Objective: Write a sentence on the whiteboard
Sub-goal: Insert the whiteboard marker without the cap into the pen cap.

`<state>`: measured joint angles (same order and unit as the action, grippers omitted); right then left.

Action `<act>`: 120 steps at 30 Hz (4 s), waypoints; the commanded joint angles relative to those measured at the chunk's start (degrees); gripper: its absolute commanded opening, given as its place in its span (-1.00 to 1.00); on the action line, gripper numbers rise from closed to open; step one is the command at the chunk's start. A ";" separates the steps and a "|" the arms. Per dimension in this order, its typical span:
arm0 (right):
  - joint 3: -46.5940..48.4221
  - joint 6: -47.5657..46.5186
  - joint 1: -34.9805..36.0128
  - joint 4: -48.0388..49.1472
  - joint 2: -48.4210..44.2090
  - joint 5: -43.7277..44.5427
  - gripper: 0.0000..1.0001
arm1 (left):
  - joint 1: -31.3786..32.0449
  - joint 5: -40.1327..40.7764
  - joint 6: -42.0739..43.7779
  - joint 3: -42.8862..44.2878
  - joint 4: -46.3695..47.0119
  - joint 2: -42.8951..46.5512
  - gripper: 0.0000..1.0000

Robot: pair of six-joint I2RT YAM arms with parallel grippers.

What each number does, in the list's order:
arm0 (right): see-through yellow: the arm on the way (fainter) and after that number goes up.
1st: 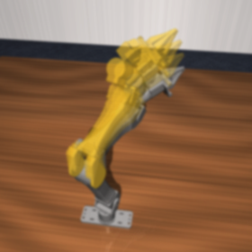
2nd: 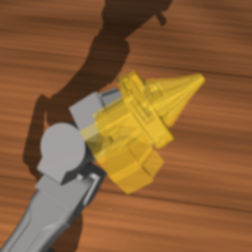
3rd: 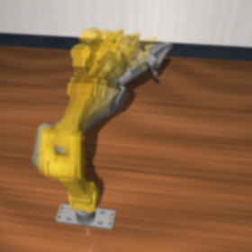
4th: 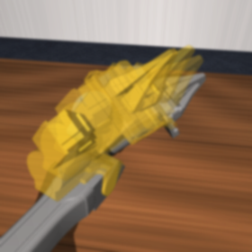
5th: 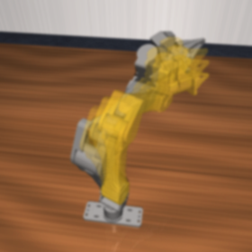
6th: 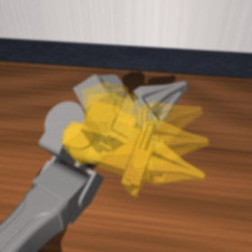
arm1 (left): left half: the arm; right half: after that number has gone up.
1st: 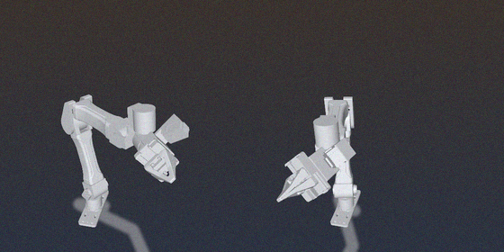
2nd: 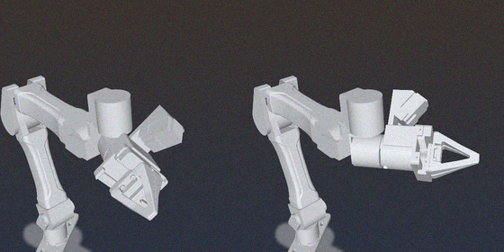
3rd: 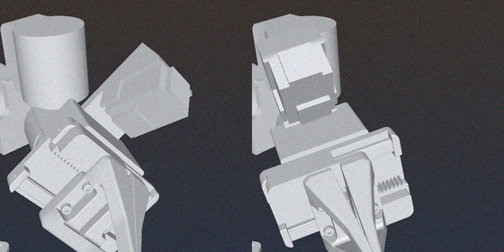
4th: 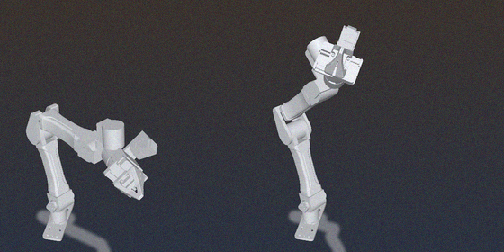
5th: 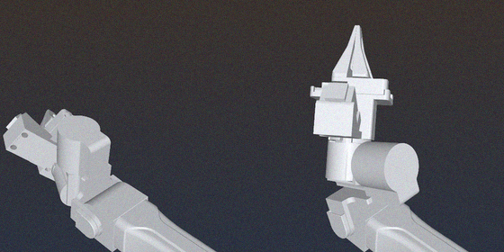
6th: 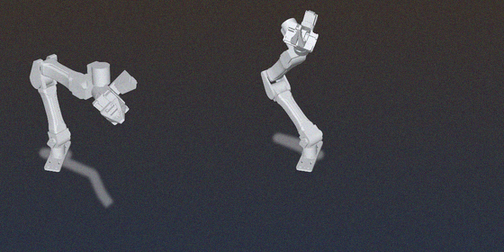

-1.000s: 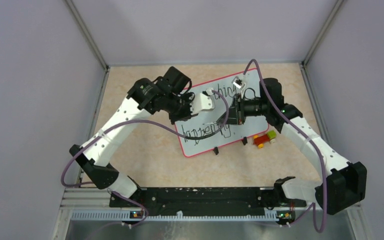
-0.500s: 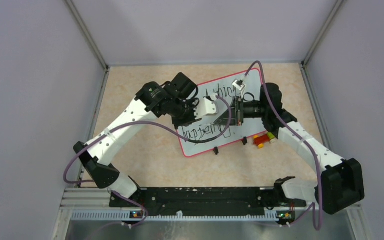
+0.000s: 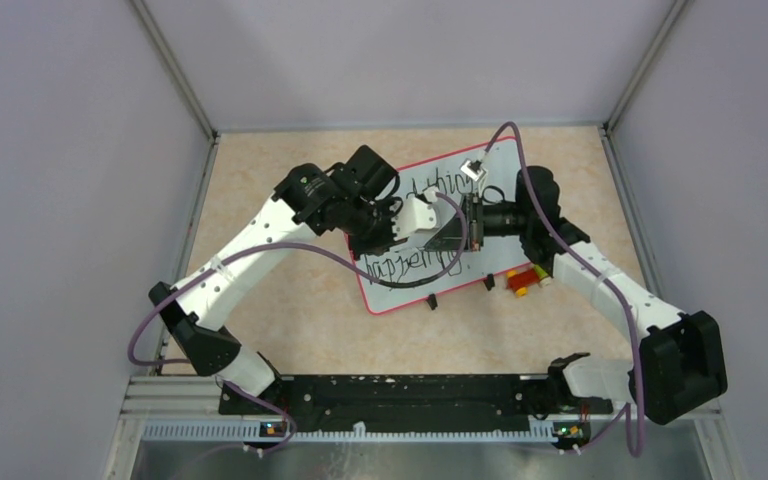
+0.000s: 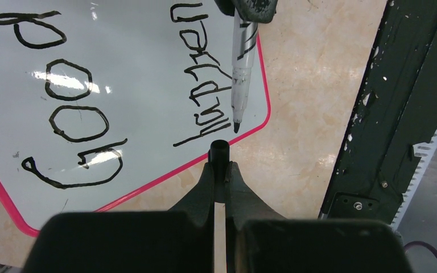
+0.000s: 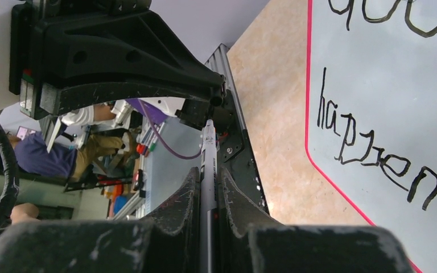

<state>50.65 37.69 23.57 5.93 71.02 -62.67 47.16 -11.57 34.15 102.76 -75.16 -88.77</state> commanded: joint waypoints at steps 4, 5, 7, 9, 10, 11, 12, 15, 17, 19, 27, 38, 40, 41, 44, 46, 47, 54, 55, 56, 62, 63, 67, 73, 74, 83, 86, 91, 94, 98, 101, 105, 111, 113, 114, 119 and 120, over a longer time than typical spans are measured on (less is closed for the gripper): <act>3.30 -0.86 1.49 0.59 0.97 0.11 -1.00 | 0.83 -2.24 -0.32 2.50 0.51 -0.39 -1.00; 3.39 -0.93 1.48 0.57 1.00 0.16 -1.00 | 0.88 -2.29 -0.27 2.53 0.41 -0.43 -1.00; 3.48 -0.91 1.48 0.64 1.05 0.29 -1.00 | 1.07 -2.57 -0.08 2.60 0.22 -0.59 -1.00; 3.60 -0.98 1.44 0.57 1.22 0.41 -1.00 | 1.26 -2.76 -0.09 2.78 0.19 -0.60 -1.00; 3.68 -1.03 1.49 0.57 1.27 0.42 -1.00 | 1.32 -2.83 -0.10 2.81 0.12 -0.68 -1.00; 3.80 -0.96 1.52 0.59 1.37 0.47 -1.00 | 1.35 -3.00 -0.01 2.87 0.07 -0.70 -1.00; 3.88 -1.03 1.54 0.58 1.44 0.47 -1.00 | 1.44 -3.09 0.05 2.88 0.00 -0.69 -1.00; 3.99 -0.88 1.52 0.66 1.57 0.34 -1.00 | 1.53 -2.89 0.27 2.39 -0.24 -0.61 -1.00; 3.98 -1.01 1.54 0.42 1.44 0.14 -1.00 | 1.54 -1.89 0.28 1.92 -0.23 -0.34 -1.00; 4.04 -1.42 1.48 -0.28 1.22 0.10 -1.00 | 1.54 -0.44 0.30 1.24 -0.12 0.18 -1.00; 4.10 -1.83 1.52 -0.75 1.13 0.38 -1.00 | 1.54 0.42 0.31 -0.25 -0.90 1.66 -1.00; 3.83 -1.75 1.63 -0.49 1.47 0.49 -1.00 | 1.60 -3.12 0.04 2.71 -1.37 0.02 -1.00; 3.73 -1.69 1.91 -0.36 1.55 0.49 -1.00 | 1.62 -3.61 -0.21 3.38 -1.37 -0.39 -1.00; 3.75 -1.67 2.06 -0.27 1.55 0.39 -1.00 | 1.62 -3.63 -0.27 3.60 -1.37 -0.57 -1.00; 3.79 -1.70 2.51 -0.30 1.58 0.45 -1.00 | 1.63 -3.75 -0.36 3.90 -1.23 -0.94 -1.00; 3.99 -1.79 2.74 -0.35 1.81 0.54 -1.00 | 1.72 -4.12 -0.49 4.25 -1.17 -1.25 -1.00; 4.12 -1.83 2.71 -0.37 1.84 0.54 -1.00 | 1.76 -4.18 -0.61 4.27 -1.18 -1.35 -1.00; 4.82 -3.32 2.83 -2.46 1.67 0.75 -1.00 | 1.97 -2.57 -0.35 3.35 -1.45 -1.56 -1.00; 5.03 -3.97 2.80 -3.36 1.59 0.90 -1.00 | 1.97 -2.05 -0.35 2.88 -1.51 -1.27 -1.00; 5.22 -4.58 2.70 -4.04 1.42 0.97 -1.00 | 1.97 -1.34 -0.41 2.30 -1.50 -0.83 -1.00; 5.33 -4.81 2.27 -4.70 0.94 0.63 -1.00 | 1.98 1.61 -0.76 -1.14 -1.97 1.85 -1.00; 5.42 -4.63 2.27 -4.32 1.04 0.65 -1.00 | 2.00 1.25 -0.65 -1.26 -2.25 1.80 -1.00; 5.28 -4.16 2.29 -3.91 1.18 0.74 -1.00 | 1.98 -0.07 -0.78 0.08 -2.34 1.38 -1.00; 5.36 -4.31 2.49 -3.97 1.46 0.86 -1.00 | 2.05 -2.13 -0.95 2.11 -2.14 0.07 -1.00; 5.47 -4.40 2.57 -3.95 1.57 0.85 -1.00 | 2.11 -2.50 -0.95 2.32 -2.16 -0.11 -1.00; 5.81 -4.47 3.03 -3.60 1.90 0.57 -1.00 | 2.27 -4.33 -1.14 4.00 -2.27 -1.71 -1.00; 5.95 -4.37 3.06 -3.65 1.84 0.47 -1.00 | 2.62 -4.18 -1.14 3.97 -2.24 -2.31 -1.00; 5.77 -4.71 3.15 -3.95 1.90 0.78 -1.00 | 2.85 -3.89 -1.94 5.48 -1.79 -3.17 -1.00; 5.83 -4.74 3.52 -4.00 2.09 1.04 -1.00 | 2.94 -3.79 -2.46 5.85 -1.31 -3.71 -1.00; 5.90 -5.40 3.85 -4.63 2.44 2.29 -1.00 | 3.03 -5.53 -3.15 7.14 -0.69 -4.39 -1.00; 5.72 -5.53 4.12 -4.59 2.60 2.87 -1.00 | 3.13 -6.88 -3.06 8.60 -0.39 -5.18 -1.00; 5.74 -4.66 4.18 -3.14 2.76 3.41 -1.00 | 3.12 -8.46 -3.97 10.39 0.50 -6.16 -1.00; 4.22 -1.43 4.11 1.20 2.71 2.48 -1.00 | 3.12 -6.11 -5.60 12.25 1.79 -6.36 -1.00; 3.93 -1.25 4.11 1.51 2.56 2.32 -1.00 | 3.12 -4.97 -5.87 12.33 2.41 -5.72 -1.00; 3.84 -1.29 4.11 1.46 2.50 2.25 -1.00 | 3.13 -4.88 -6.00 12.37 2.54 -5.45 -1.00; 2.87 1.29 3.79 4.06 2.33 1.65 -1.00 | 3.03 -5.88 -5.77 12.80 2.58 -4.60 -1.00; 2.85 1.30 3.76 4.17 2.37 1.60 -1.00 | 3.03 -6.66 -5.47 12.81 2.48 -4.49 -1.00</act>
<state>53.60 37.10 26.13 4.69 72.93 -61.14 49.21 -11.46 28.77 112.53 -83.09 -95.09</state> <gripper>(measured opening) 0.084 0.021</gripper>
